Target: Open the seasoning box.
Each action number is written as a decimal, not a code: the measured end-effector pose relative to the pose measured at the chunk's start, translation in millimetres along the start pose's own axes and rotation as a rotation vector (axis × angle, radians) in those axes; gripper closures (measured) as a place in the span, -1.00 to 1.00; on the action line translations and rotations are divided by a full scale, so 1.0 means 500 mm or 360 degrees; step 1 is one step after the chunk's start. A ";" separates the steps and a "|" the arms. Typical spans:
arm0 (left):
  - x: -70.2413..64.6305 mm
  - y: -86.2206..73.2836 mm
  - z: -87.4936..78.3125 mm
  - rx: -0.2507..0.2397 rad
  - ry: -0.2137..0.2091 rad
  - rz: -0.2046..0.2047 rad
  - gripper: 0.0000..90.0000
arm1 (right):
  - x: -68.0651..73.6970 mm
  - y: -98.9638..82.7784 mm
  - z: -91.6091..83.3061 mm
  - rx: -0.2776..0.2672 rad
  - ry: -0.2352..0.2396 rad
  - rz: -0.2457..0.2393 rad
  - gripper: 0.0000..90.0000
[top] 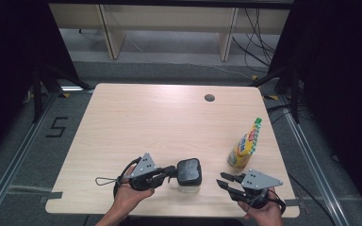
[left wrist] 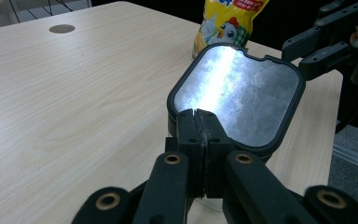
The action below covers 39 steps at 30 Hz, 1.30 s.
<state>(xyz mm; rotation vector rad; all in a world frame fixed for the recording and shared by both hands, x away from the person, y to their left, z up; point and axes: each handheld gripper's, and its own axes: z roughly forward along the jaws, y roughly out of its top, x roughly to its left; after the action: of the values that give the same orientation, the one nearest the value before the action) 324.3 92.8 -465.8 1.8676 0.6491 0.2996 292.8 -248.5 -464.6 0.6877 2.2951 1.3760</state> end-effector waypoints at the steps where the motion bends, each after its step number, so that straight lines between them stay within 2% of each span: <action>1: 0.000 0.000 0.000 0.0000 0.0001 -0.0002 0.96 | 0.003 0.002 0.004 0.0004 0.0019 -0.0002 0.61; 4: -0.002 -0.002 0.001 -0.0015 0.0002 0.0000 0.95 | 0.005 0.011 0.021 -0.0017 0.0063 0.0001 0.63; 5: -0.002 -0.001 0.000 -0.0004 0.0007 0.0005 0.95 | 0.008 0.014 0.025 -0.0014 0.0078 0.0037 0.66; 8: 0.000 -0.001 -0.001 -0.0004 0.0001 0.0033 0.95 | 0.013 0.024 0.044 -0.0038 0.0102 -0.0014 0.73; 9: -0.001 -0.001 -0.001 -0.0005 0.0002 0.0032 0.95 | 0.013 0.030 0.048 -0.0017 0.0114 -0.0044 0.75; 10: -0.002 -0.001 -0.001 -0.0004 0.0007 0.0019 0.95 | 0.015 0.035 0.054 -0.0019 0.0113 -0.0046 0.78; 15: 0.000 0.000 -0.001 0.0000 0.0007 0.0035 0.90 | 0.028 0.052 0.075 -0.0005 0.0154 -0.0073 0.84; 17: 0.002 0.001 -0.005 -0.0027 -0.0016 0.0004 0.76 | 0.031 0.055 0.080 -0.0006 0.0156 -0.0079 0.84; 19: 0.010 0.002 -0.013 -0.0044 -0.0057 -0.0006 0.49 | 0.033 0.060 0.084 -0.0010 0.0154 -0.0085 0.84; 21: 0.021 -0.005 -0.025 0.0036 -0.0153 0.0036 0.28 | 0.035 0.063 0.085 -0.0018 0.0161 -0.0074 0.83; 22: 0.026 -0.014 -0.030 0.0079 -0.0117 0.0096 0.22 | 0.034 0.065 0.084 -0.0024 0.0153 -0.0083 0.82; 23: 0.027 -0.017 -0.031 0.0095 -0.0094 0.0110 0.16 | 0.036 0.066 0.087 -0.0055 0.0147 -0.0079 0.82; 24: 0.032 -0.027 -0.029 0.0141 -0.0093 0.0116 0.13 | 0.036 0.067 0.087 -0.0054 0.0144 -0.0082 0.81; 25: 0.032 -0.032 -0.026 0.0146 -0.0074 0.0103 0.11 | 0.035 0.071 0.088 -0.0042 0.0153 -0.0086 0.81; 26: 0.037 -0.036 -0.023 0.0167 -0.0065 0.0136 0.10 | 0.035 0.072 0.089 -0.0048 0.0170 -0.0088 0.81; 27: 0.037 -0.039 -0.018 0.0174 -0.0082 0.0135 0.10 | 0.032 0.076 0.089 -0.0057 0.0139 -0.0145 0.81; 28: 0.037 -0.042 -0.012 0.0193 -0.0076 0.0167 0.10 | 0.037 0.078 0.091 -0.0062 0.0151 -0.0095 0.82; 29: 0.036 -0.044 -0.009 0.0204 -0.0066 0.0180 0.10 | 0.038 0.082 0.089 -0.0045 0.0159 -0.0105 0.83; 31: 0.038 -0.047 -0.001 0.0229 -0.0093 0.0234 0.11 | 0.041 0.087 0.091 -0.0062 0.0148 -0.0130 0.84; 32: 0.035 -0.050 0.004 0.0212 -0.0104 0.0217 0.12 | 0.041 0.091 0.091 -0.0057 0.0154 -0.0155 0.84; 34: 0.034 -0.053 0.009 0.0237 -0.0117 0.0252 0.17 | 0.044 0.097 0.093 -0.0074 0.0144 -0.0155 0.86; 36: 0.032 -0.054 0.014 0.0215 -0.0119 0.0232 0.23 | 0.046 0.102 0.095 -0.0072 0.0142 -0.0166 0.88; 37: 0.035 -0.053 0.015 0.0225 -0.0121 0.0256 0.29 | 0.050 0.104 0.097 -0.0060 0.0147 -0.0146 0.88; 39: 0.035 -0.054 0.019 0.0193 -0.0131 0.0245 0.43 | 0.048 0.108 0.102 -0.0066 0.0154 -0.0171 0.89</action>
<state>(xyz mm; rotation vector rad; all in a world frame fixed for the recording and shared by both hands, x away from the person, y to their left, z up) 335.2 102.5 -495.6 2.0394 0.4776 0.2867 313.1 -176.7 -441.0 0.4871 2.3337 1.4311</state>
